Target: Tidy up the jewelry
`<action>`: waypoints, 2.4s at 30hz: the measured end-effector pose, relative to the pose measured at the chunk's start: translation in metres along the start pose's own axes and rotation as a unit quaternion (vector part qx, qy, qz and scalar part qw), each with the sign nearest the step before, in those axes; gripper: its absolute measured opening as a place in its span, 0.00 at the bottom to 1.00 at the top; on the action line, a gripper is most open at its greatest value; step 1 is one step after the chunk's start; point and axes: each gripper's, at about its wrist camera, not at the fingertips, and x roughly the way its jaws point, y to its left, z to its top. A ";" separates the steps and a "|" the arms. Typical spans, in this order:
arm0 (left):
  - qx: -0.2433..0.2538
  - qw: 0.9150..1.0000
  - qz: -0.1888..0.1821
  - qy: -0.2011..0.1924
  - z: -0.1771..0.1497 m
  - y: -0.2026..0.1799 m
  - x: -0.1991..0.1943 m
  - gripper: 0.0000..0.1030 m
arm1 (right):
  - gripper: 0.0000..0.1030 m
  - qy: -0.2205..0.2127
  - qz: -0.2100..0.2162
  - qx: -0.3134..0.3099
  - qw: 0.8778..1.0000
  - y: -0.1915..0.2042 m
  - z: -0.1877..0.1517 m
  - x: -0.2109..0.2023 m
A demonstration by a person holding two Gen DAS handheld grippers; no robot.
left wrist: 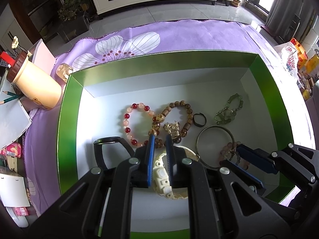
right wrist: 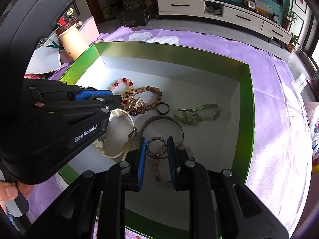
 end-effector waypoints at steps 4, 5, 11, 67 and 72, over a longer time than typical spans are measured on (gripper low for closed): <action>0.002 1.000 0.002 -0.002 0.000 0.000 -0.001 0.11 | 0.20 0.001 -0.002 0.002 1.000 -0.002 0.000 0.000; 0.002 1.000 0.001 -0.002 0.000 -0.001 -0.002 0.12 | 0.20 0.002 -0.002 0.003 1.000 -0.002 0.000 0.000; 0.003 1.000 0.002 -0.004 0.000 0.000 -0.004 0.18 | 0.21 0.003 -0.002 0.005 1.000 -0.004 0.000 -0.002; -0.056 0.996 0.042 -0.059 -0.053 0.055 -0.145 0.98 | 0.99 -0.039 -0.079 0.032 0.996 0.022 0.001 -0.114; -0.057 0.996 0.037 -0.063 -0.054 0.054 -0.148 0.98 | 0.99 -0.038 -0.080 0.035 0.995 0.023 0.000 -0.114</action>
